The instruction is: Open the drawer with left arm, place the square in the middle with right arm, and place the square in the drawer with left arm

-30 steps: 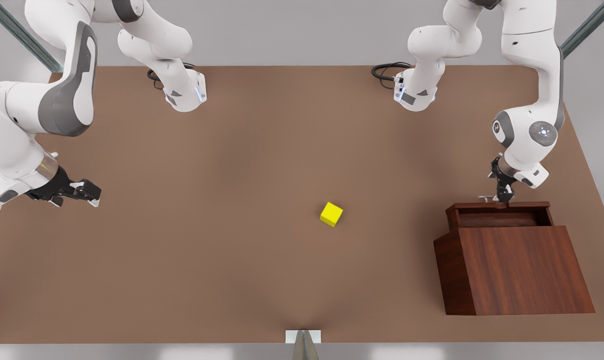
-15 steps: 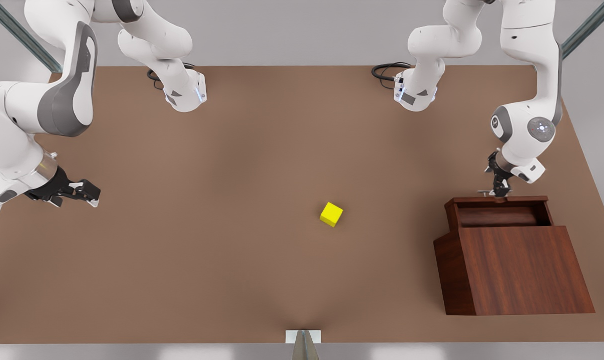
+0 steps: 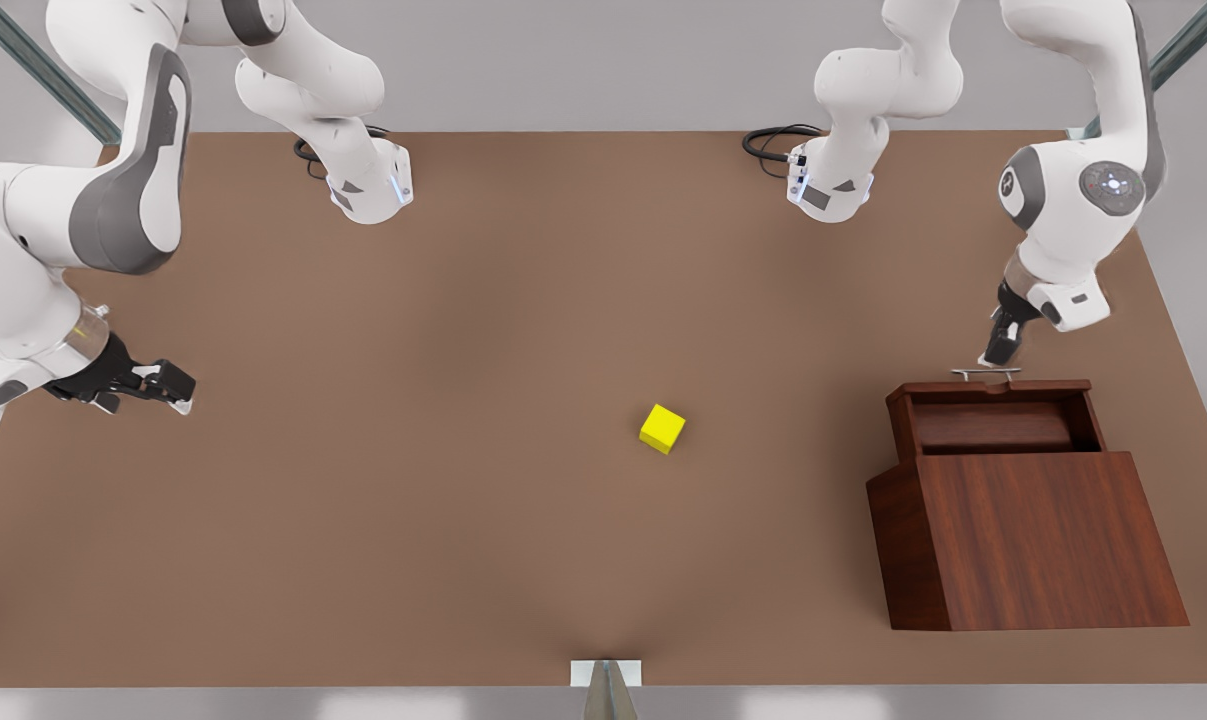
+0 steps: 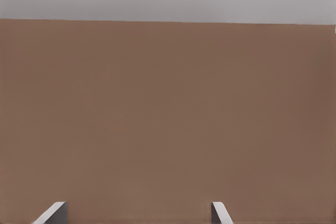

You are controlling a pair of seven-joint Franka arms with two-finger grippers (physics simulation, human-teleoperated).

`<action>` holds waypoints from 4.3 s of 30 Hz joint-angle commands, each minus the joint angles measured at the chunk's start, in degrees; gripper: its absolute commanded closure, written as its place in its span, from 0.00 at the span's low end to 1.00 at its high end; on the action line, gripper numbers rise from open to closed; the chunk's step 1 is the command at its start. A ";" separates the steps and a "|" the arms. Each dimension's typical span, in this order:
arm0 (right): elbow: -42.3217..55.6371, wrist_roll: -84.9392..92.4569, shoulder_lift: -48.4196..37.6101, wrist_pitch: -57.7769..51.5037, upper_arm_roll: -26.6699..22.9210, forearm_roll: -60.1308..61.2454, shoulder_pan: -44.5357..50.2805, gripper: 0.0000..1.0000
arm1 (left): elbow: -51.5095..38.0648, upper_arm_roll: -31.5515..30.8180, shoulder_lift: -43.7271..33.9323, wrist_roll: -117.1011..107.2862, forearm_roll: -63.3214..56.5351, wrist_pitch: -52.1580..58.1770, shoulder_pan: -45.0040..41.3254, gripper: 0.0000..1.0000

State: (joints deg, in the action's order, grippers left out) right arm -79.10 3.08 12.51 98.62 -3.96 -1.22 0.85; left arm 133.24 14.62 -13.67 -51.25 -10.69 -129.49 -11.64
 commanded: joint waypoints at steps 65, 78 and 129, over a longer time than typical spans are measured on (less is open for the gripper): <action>1.41 -0.09 2.08 1.40 1.41 -0.80 1.35 0.00 | -47.11 -23.50 60.43 40.79 0.14 4.95 -18.33 0.14; 1.23 -0.09 2.52 2.19 1.41 -0.72 1.26 0.00 | -47.28 -23.50 59.90 40.44 0.14 5.56 -18.33 0.30; 1.32 -0.09 2.43 2.10 1.41 -0.72 1.35 0.00 | -38.41 21.85 36.43 120.77 9.81 26.22 -17.36 0.26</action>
State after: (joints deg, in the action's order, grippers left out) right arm -77.78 2.99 14.94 100.72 -2.55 -1.93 2.14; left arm 94.75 36.47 23.14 69.52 -1.02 -103.38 -29.01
